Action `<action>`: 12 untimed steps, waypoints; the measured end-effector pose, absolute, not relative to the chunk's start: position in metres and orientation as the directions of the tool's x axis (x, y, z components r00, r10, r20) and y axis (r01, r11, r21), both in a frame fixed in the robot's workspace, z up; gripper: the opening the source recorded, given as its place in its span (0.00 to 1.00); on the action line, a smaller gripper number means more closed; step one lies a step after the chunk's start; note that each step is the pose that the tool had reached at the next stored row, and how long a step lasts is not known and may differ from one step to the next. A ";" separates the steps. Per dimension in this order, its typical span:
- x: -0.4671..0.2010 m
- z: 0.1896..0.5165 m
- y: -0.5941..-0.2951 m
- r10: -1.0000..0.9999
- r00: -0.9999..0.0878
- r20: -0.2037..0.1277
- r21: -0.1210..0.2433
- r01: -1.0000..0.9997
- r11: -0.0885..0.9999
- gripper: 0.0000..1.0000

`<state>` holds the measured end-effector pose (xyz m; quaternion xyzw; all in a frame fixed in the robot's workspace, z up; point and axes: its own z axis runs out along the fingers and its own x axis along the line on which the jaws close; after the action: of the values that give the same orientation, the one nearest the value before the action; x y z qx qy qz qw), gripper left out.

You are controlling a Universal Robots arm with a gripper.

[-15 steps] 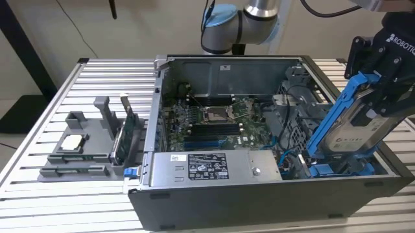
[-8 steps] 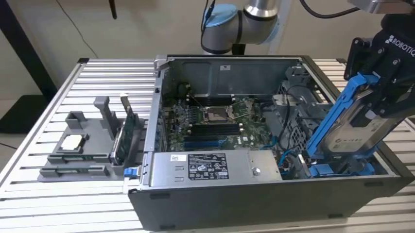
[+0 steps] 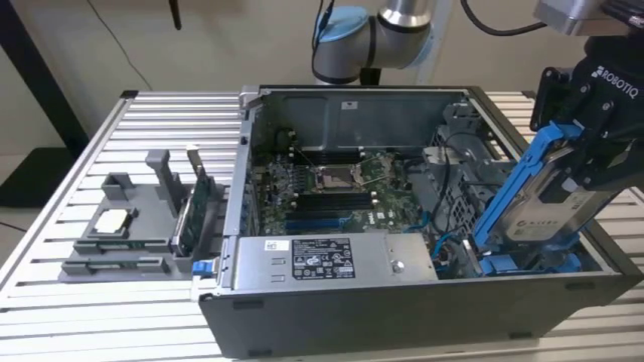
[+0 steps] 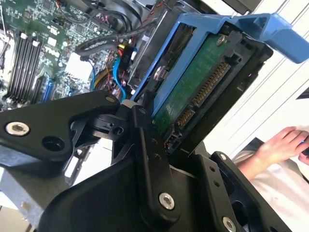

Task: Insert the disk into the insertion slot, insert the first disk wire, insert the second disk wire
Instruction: 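Insert the disk into the insertion slot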

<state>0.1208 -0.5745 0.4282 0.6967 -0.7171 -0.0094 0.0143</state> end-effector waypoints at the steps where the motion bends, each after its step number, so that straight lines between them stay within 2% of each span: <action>1: 0.121 0.427 -0.574 -1.000 -0.029 0.007 0.033 -0.999 0.029 0.33; 12: 0.122 0.419 -0.574 -1.000 -0.029 0.000 0.031 -0.999 0.029 0.33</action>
<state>0.1220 -0.5745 0.4188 0.6968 -0.7171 -0.0112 0.0110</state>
